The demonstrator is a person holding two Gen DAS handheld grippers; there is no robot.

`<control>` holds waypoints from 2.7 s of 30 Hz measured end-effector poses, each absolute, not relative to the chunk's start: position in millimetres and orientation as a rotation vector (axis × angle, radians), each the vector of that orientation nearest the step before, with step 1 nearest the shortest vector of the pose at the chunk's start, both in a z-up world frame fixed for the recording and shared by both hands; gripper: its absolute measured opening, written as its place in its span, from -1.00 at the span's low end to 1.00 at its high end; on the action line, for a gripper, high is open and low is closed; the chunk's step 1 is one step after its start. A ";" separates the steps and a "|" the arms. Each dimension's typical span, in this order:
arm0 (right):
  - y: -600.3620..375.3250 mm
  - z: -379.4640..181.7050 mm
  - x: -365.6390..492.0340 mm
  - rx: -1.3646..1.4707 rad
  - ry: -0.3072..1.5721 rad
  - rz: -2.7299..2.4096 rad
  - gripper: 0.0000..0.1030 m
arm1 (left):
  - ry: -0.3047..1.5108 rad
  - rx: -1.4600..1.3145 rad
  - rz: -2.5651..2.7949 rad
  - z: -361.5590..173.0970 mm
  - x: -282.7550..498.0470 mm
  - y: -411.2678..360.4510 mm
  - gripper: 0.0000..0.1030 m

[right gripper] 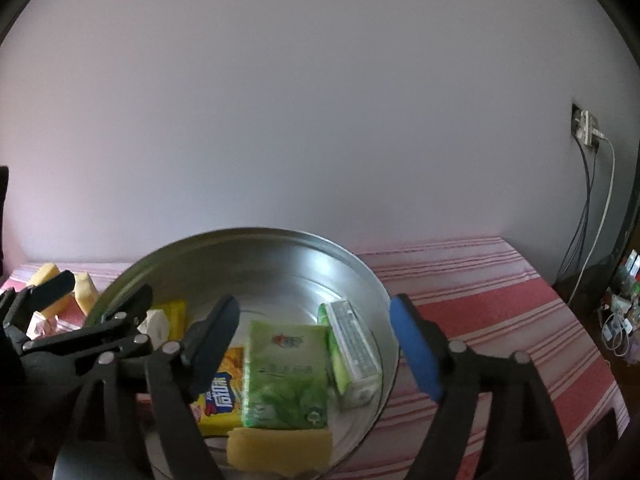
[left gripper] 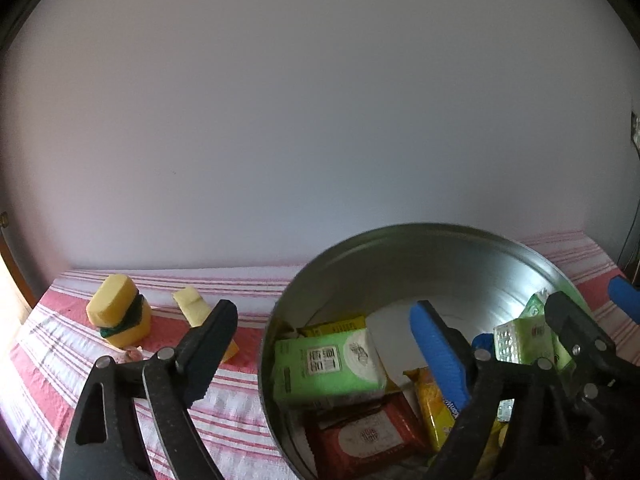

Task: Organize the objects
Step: 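Move both tools toward the scrub sponge and the yellow sponge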

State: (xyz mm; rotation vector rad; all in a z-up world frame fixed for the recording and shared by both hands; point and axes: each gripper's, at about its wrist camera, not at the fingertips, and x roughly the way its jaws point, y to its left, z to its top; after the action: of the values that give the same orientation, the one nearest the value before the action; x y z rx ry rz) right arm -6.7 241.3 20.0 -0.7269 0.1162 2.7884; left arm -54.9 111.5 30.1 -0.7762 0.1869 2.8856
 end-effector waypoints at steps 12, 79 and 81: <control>249.5 21.5 -4.0 -0.696 0.124 2.799 0.55 | 0.212 -0.756 2.913 36.6 -58.3 135.0 0.75; 25.7 9.2 -105.4 -0.861 -0.066 3.049 0.18 | 0.040 -0.959 3.155 19.8 -120.5 -98.3 0.76; 20.8 4.8 -114.6 -0.898 -0.083 3.049 0.18 | 0.050 -0.972 3.141 19.9 -132.4 -95.7 0.76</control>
State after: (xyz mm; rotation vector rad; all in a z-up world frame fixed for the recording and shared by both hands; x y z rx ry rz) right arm -114.6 20.8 4.8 -0.8975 -0.0830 3.0491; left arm -132.4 -95.7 19.9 -0.9719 0.0500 3.1412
